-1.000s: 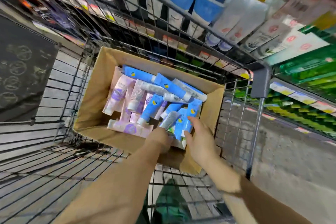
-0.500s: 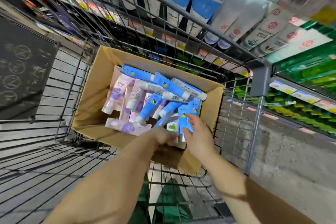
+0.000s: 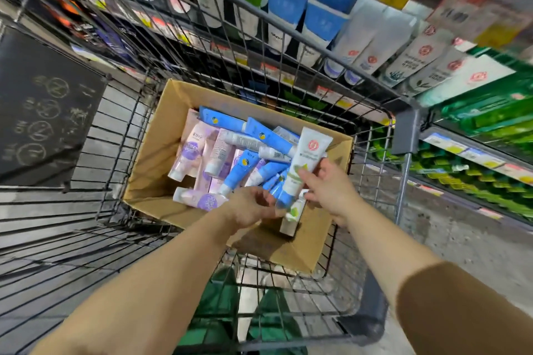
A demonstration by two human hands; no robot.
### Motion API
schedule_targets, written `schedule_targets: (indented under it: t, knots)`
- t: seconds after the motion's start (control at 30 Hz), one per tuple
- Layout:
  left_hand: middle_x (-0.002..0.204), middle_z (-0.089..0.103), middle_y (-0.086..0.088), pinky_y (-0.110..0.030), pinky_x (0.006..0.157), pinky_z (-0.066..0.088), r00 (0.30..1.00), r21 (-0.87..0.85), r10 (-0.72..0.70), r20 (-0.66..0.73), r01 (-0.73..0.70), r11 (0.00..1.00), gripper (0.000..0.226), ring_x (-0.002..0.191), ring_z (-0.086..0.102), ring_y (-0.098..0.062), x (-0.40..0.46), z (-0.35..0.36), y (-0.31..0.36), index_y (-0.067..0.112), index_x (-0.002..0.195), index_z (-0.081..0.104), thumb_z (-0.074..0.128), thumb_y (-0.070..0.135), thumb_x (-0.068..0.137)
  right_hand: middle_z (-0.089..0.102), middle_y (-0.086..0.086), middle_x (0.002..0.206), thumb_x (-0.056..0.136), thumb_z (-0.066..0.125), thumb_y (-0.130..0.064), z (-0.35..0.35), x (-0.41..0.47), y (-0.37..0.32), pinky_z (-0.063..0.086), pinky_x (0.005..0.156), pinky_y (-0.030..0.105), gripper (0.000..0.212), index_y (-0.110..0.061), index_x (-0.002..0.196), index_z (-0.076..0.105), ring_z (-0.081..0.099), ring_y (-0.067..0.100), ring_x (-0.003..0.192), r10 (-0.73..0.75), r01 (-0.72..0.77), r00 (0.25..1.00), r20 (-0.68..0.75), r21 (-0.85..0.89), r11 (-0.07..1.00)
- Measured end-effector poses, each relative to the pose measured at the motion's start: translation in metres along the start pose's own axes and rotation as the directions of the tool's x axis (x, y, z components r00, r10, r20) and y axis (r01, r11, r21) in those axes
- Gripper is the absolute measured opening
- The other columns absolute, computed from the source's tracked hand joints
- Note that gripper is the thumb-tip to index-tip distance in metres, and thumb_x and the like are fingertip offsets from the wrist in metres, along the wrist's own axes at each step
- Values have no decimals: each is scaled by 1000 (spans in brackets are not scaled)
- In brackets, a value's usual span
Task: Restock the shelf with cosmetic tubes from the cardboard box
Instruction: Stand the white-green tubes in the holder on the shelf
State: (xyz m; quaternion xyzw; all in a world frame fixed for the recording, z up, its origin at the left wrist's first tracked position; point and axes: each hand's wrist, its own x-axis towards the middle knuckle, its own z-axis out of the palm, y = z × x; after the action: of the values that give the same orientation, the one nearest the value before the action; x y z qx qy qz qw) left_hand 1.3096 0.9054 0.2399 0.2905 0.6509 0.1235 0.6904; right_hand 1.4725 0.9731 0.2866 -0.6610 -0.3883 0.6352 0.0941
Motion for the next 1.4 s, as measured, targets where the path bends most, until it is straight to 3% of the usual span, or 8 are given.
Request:
schedule_targets:
  t: [0.1, 0.2, 0.43, 0.6, 0.83, 1.1, 1.27, 1.4]
  knots:
    - [100, 65, 0, -23, 82, 44, 995, 568, -99, 2, 81, 819, 37, 97, 61, -16, 16, 15, -26, 17, 100, 65, 77, 43, 76, 65, 2, 116, 95, 59, -18, -7, 9, 7, 55, 81, 38, 14, -21, 108, 54, 64, 19, 101, -16, 16, 1000, -25, -1, 1000]
    - [110, 64, 4, -35, 95, 43, 984, 682, -162, -72, 167, 712, 62, 108, 59, -20, 26, 44, -34, 24, 109, 60, 66, 70, 68, 66, 2, 117, 93, 62, -19, -6, 14, 13, 54, 88, 41, 13, -26, 102, 56, 65, 19, 104, -48, 47, 998, -40, -22, 999]
    - [102, 64, 2, -37, 98, 42, 929, 526, -206, -308, 347, 776, 42, 102, 60, -21, 29, 73, -22, 24, 97, 48, 67, 50, 70, 66, -1, 116, 93, 61, -22, -10, 12, 16, 57, 86, 39, 13, -26, 105, 56, 65, 19, 103, -56, 58, 997, -56, 25, 998]
    - [108, 64, -3, -37, 91, 49, 926, 367, -368, -90, 374, 852, 58, 98, 60, -23, 19, 48, -13, 16, 110, 60, 83, 42, 64, 66, -2, 117, 93, 62, -21, -10, 6, 15, 56, 79, 31, 19, -23, 111, 57, 64, 15, 104, -49, 50, 997, -64, 24, 998]
    - [93, 57, -8, -23, 69, 42, 964, 459, -257, 69, 198, 866, 9, 80, 50, -17, -19, -7, 22, 11, 94, 64, 61, 18, 90, 66, 3, 112, 94, 61, -24, -5, -20, -7, 55, 69, 35, 14, -21, 106, 56, 65, 19, 96, -26, 27, 997, -78, 15, 1000]
    - [118, 61, -4, -30, 91, 45, 991, 513, -135, 2, 115, 851, 39, 106, 57, -22, -13, 29, 13, 9, 118, 60, 62, 34, 89, 66, 7, 107, 94, 60, -26, -17, -32, -27, 58, 79, 50, 15, -16, 104, 56, 67, 30, 95, -77, 79, 983, -169, 7, 997]
    - [107, 62, -6, -26, 77, 45, 984, 415, -177, -26, 172, 893, 47, 107, 61, -23, 6, 60, -7, 6, 117, 58, 70, 36, 84, 61, 1, 79, 94, 60, -26, -13, -17, 4, 49, 59, 37, 10, -18, 91, 55, 53, 6, 47, -66, 74, 973, -221, 29, 997]
    - [110, 64, -12, -26, 73, 48, 981, 290, -191, -17, 188, 938, 52, 86, 58, -19, -17, 28, 4, 1, 119, 59, 80, 25, 77, 66, 0, 98, 95, 58, -24, -3, -31, 10, 56, 75, 41, 15, -16, 107, 55, 67, 18, 83, -6, 22, 988, -157, 99, 995]
